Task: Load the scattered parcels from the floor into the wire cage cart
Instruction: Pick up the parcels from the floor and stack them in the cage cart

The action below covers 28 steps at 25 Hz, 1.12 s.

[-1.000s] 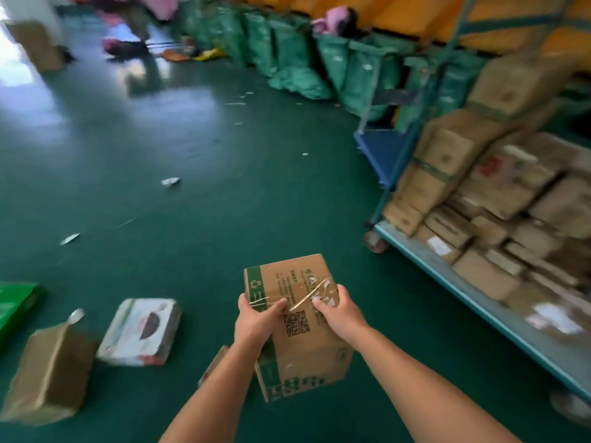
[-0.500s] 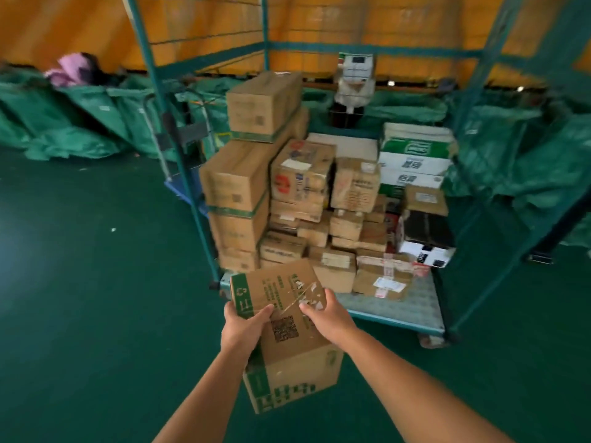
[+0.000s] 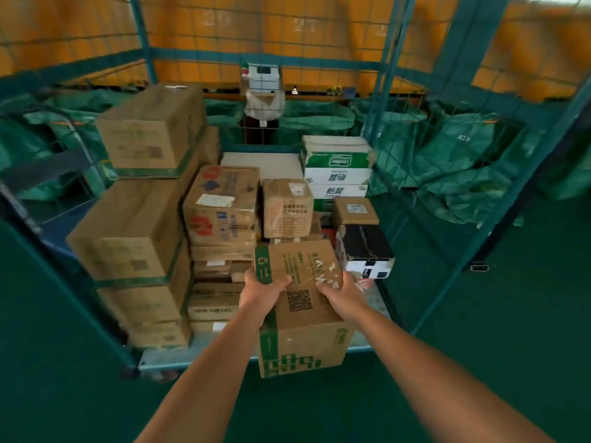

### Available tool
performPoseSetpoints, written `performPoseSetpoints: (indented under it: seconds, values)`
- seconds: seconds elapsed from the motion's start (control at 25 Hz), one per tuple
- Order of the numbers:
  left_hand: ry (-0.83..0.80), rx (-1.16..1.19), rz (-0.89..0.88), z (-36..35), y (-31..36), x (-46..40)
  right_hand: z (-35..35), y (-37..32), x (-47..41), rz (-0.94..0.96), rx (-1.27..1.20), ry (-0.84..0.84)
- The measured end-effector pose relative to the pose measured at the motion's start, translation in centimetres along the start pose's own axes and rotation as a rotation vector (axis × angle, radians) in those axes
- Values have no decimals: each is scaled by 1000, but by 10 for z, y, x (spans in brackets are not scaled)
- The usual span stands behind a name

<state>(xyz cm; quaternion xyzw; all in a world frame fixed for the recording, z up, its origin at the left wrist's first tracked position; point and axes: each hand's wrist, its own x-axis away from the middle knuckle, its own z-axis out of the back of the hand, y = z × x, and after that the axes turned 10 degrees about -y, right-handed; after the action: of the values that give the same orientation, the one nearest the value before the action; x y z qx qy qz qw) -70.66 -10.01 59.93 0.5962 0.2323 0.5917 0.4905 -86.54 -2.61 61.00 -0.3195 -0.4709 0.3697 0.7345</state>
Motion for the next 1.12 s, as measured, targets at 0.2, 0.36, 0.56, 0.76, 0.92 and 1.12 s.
performPoseSetpoints:
  seconds: [0.2,0.36,0.56,0.76,0.92,1.12]
  values:
    - [-106,-32,-7,-28,40,-76,35,-23,-55,-57,-5,77]
    - [-125,18,6,-54,77,-136,73,-42,-109,-85,10,71]
    - [-103,49,30,-84,139,-221,157,-68,-213,-159,-191,187]
    - [-30,193,87,-107,191,-272,207,-94,-303,-54,-235,204]
    - [-22,260,217,-103,215,-304,218,-131,-344,-108,-276,24]
    - [-118,283,220,-97,226,-335,232,-166,-359,-104,-170,14]
